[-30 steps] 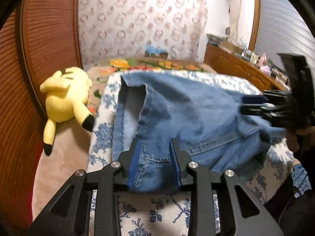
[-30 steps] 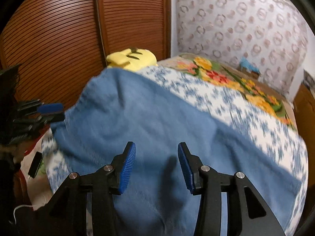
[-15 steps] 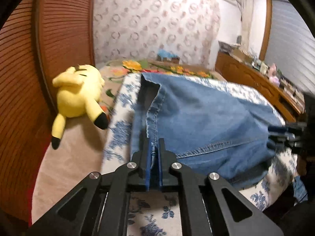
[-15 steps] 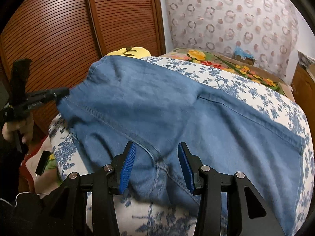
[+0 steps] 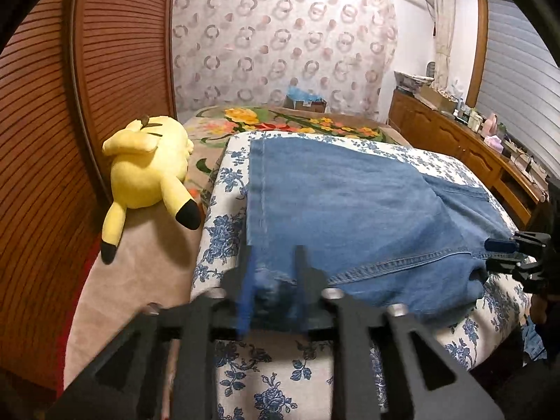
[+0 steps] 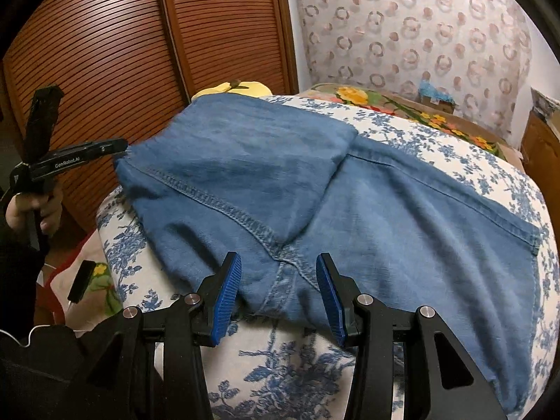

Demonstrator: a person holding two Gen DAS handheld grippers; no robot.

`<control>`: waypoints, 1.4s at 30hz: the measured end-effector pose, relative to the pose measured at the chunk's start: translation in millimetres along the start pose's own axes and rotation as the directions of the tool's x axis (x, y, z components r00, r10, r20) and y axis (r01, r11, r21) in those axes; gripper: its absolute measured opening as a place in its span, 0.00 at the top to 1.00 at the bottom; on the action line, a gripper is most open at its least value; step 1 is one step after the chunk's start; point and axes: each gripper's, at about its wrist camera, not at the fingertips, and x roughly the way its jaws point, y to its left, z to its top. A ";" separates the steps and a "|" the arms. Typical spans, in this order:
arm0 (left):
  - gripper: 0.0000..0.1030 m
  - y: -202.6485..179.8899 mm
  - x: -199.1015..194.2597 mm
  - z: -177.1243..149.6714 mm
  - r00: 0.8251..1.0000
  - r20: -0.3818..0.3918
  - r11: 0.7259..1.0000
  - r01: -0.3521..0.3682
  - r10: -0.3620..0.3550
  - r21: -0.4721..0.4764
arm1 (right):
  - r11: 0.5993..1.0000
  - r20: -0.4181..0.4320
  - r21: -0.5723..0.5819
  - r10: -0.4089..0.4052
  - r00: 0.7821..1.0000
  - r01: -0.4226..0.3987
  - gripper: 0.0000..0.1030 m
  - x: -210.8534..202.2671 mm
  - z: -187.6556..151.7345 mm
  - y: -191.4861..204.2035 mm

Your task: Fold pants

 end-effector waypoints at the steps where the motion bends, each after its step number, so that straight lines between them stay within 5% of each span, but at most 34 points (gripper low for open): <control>1: 0.55 -2.2 -1.0 0.5 1.000 0.005 1.000 0.006 -0.006 0.003 | 1.000 -0.002 0.000 0.010 1.000 -0.010 0.55 2.3 -0.8 1.2; 3: 0.35 -6.4 -0.7 0.9 1.000 0.006 1.000 0.025 -0.025 0.007 | 1.000 -0.007 -0.002 0.028 1.000 -0.028 0.56 6.2 -2.2 4.1; 5: 0.26 -10.7 0.5 1.2 0.999 0.006 0.999 0.032 -0.032 0.011 | 0.999 -0.021 -0.007 0.043 0.999 -0.043 0.70 12.1 -5.4 8.6; 7: 0.26 -16.8 2.3 0.8 0.999 0.005 0.999 0.042 -0.042 0.018 | 0.999 -0.029 -0.018 0.048 0.998 -0.049 0.89 15.5 -10.6 12.7; 10: 0.26 -26.2 6.2 1.2 0.999 0.002 0.998 0.051 -0.051 0.027 | 0.998 -0.017 -0.016 0.055 0.998 -0.055 0.96 13.2 -15.4 15.8; 25: 0.26 -99.2 34.5 11.2 0.987 -0.030 0.980 0.160 -0.157 0.116 | 0.997 0.019 0.061 0.053 0.998 -0.054 1.00 -4.7 -38.9 -0.9; 42: 0.26 -175.3 59.0 13.7 0.972 -0.097 0.946 0.230 -0.213 0.227 | 0.970 0.068 0.182 -0.176 0.982 0.162 0.96 -43.1 -72.5 -45.9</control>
